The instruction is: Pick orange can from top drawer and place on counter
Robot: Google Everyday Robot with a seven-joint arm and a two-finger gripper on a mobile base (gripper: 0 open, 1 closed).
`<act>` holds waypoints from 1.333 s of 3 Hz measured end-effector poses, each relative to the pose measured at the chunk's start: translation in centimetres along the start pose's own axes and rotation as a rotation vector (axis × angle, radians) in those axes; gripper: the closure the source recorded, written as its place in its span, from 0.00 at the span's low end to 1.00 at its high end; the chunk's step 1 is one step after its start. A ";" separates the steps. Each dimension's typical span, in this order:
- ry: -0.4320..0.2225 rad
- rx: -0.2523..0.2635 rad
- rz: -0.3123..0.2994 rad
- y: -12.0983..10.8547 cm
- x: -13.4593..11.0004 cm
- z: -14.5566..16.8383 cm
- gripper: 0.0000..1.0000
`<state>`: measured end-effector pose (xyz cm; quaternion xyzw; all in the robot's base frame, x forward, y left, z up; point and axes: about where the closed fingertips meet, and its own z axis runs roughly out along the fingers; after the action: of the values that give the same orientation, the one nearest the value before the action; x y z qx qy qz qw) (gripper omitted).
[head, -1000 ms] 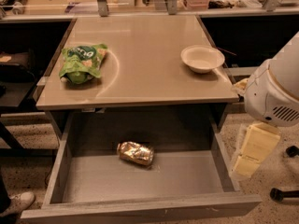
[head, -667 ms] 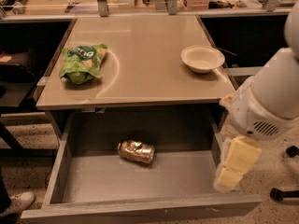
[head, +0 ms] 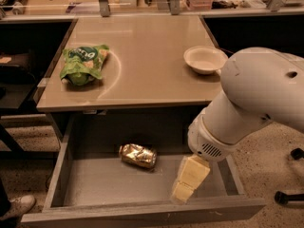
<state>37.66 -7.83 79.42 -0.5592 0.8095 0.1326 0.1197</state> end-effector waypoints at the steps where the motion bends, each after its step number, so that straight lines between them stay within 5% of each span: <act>1: 0.000 0.000 0.000 0.0 0.0 0.0 0.00; 4: -0.217 -0.005 0.014 -2.5 -5.8 6.8 0.00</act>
Offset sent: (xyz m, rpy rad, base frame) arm 0.0329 0.0536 -0.0322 0.1962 -0.0897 -0.0399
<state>42.28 -1.25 74.84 -0.5363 0.7953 0.1951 0.2045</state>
